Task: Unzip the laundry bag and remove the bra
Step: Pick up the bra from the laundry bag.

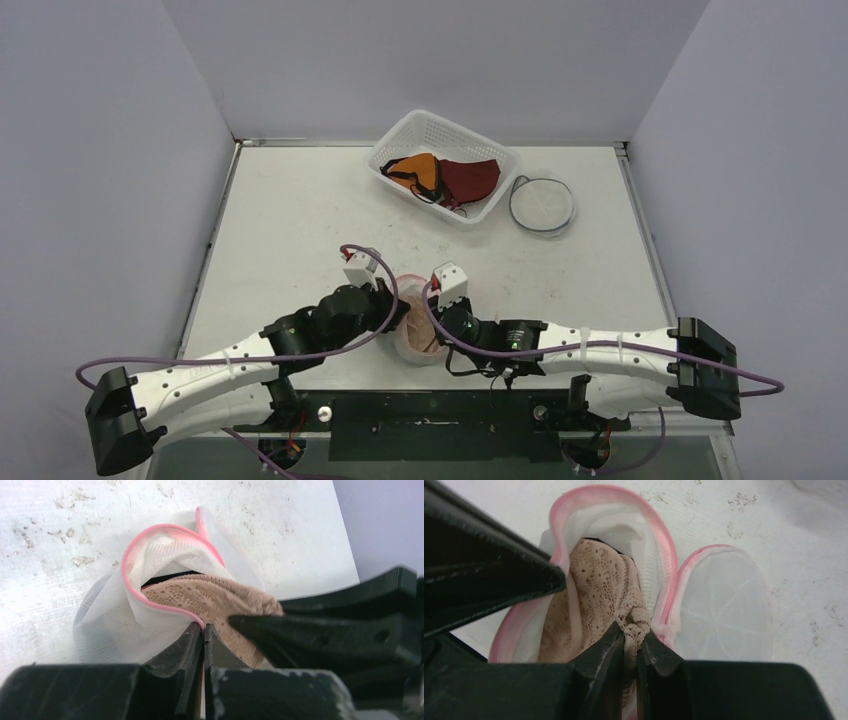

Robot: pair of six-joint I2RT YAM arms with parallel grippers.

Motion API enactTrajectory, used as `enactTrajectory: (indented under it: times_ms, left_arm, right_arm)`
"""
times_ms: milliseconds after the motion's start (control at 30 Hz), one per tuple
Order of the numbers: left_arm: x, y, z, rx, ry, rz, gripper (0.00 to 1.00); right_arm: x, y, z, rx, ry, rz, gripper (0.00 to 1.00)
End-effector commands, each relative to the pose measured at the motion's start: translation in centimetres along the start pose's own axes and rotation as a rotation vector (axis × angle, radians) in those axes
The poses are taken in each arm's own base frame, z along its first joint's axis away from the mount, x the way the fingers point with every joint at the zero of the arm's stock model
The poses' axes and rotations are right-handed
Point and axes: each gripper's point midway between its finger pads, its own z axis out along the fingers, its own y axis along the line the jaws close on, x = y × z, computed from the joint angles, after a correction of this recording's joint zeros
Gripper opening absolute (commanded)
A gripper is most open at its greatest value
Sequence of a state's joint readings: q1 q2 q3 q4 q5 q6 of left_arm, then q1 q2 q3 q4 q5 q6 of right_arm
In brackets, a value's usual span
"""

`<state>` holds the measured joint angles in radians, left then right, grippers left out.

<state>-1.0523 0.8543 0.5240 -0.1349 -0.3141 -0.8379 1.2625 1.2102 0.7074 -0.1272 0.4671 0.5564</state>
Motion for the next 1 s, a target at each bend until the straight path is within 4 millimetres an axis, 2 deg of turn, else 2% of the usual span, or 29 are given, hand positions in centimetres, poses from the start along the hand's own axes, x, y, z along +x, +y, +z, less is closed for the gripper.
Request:
enactTrajectory:
  times_ms: [0,200,500,667,833,900,967]
  left_arm:
    - [-2.9,-1.6,0.0,0.009,-0.054,0.025,0.00]
    - [-2.5,0.3,0.5,-0.043,-0.046,0.027,0.00]
    - [-0.6,3.2,1.0,-0.090,-0.029,0.009,0.00]
    - [0.4,3.8,1.3,-0.084,-0.017,-0.001,0.00]
    - [0.9,2.8,1.5,0.004,-0.029,-0.025,0.00]
    - [0.9,2.6,1.5,0.023,-0.032,-0.023,0.00]
    - [0.9,2.4,1.5,0.034,-0.034,-0.019,0.00]
  right_arm:
    - [-3.1,0.5,-1.5,0.049,-0.125,-0.128,0.05]
    - [-4.7,1.3,-3.4,-0.006,-0.234,-0.136,0.05]
    - [-6.6,1.7,-5.8,-0.148,-0.391,0.010,0.05]
    - [-5.7,0.3,-6.0,-0.132,-0.395,0.076,0.05]
    - [-2.7,-0.5,-5.4,-0.124,-0.326,0.107,0.06]
    - [-2.2,-0.6,-5.6,-0.140,-0.316,0.141,0.15]
    - [-2.1,-0.6,-5.9,-0.152,-0.312,0.181,0.36]
